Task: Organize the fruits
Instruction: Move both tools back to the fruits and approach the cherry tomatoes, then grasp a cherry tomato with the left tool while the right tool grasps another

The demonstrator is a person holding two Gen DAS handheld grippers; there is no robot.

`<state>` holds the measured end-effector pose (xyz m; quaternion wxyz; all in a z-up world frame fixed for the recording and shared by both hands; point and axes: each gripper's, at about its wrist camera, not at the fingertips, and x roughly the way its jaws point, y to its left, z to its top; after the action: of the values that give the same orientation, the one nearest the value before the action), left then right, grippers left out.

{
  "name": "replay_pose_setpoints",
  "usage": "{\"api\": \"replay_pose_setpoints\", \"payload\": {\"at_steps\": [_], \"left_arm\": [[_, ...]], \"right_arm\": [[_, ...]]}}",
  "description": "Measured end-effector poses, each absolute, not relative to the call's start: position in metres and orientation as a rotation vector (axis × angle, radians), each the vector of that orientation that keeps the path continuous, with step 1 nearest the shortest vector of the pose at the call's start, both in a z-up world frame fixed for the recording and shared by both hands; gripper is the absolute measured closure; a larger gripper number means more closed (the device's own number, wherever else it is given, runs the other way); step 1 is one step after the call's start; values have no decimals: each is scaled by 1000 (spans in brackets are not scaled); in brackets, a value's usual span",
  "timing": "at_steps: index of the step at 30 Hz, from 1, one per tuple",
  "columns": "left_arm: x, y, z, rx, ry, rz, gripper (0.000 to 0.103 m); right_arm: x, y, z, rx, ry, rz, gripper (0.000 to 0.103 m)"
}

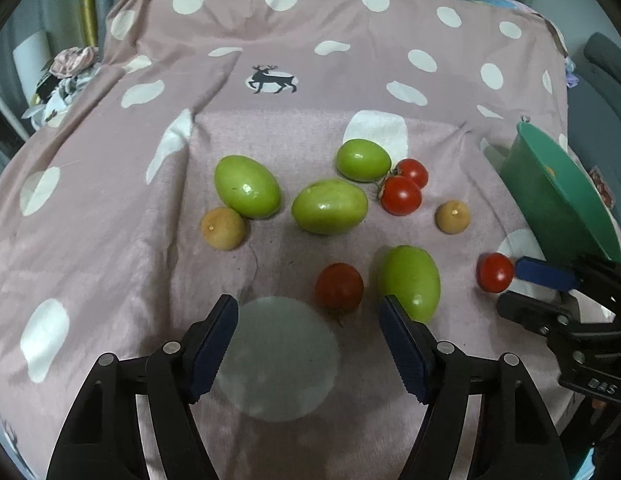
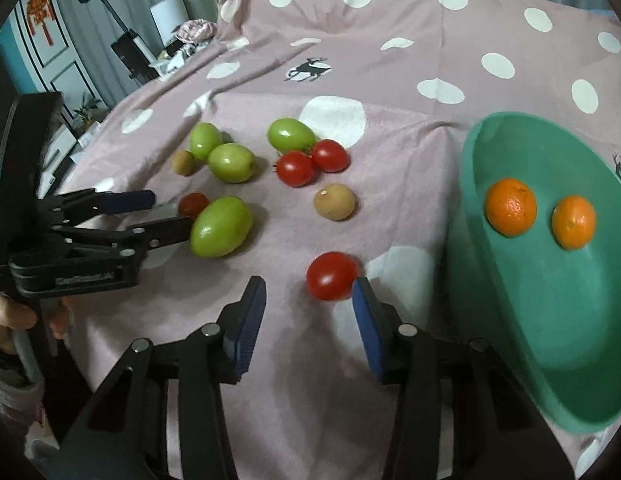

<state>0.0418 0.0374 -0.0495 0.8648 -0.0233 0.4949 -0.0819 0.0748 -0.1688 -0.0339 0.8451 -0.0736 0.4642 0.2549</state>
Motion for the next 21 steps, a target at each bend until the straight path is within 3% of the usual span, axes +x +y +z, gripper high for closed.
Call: {"api": "replay_pose_setpoints", "payload": {"at_steps": [5, 9, 16, 21], "left_arm": [[53, 37, -55, -57, 1057, -191, 41], [57, 33, -56, -46, 1055, -204, 48], [57, 33, -56, -50, 1046, -217, 73], [52, 42, -53, -104, 1044, -215, 76]], "right_arm": [[86, -165, -42, -155, 1005, 538, 62], [89, -163, -46, -158, 1013, 549, 72], [90, -162, -47, -159, 1007, 561, 73], [89, -164, -45, -129, 996, 571, 73]]}}
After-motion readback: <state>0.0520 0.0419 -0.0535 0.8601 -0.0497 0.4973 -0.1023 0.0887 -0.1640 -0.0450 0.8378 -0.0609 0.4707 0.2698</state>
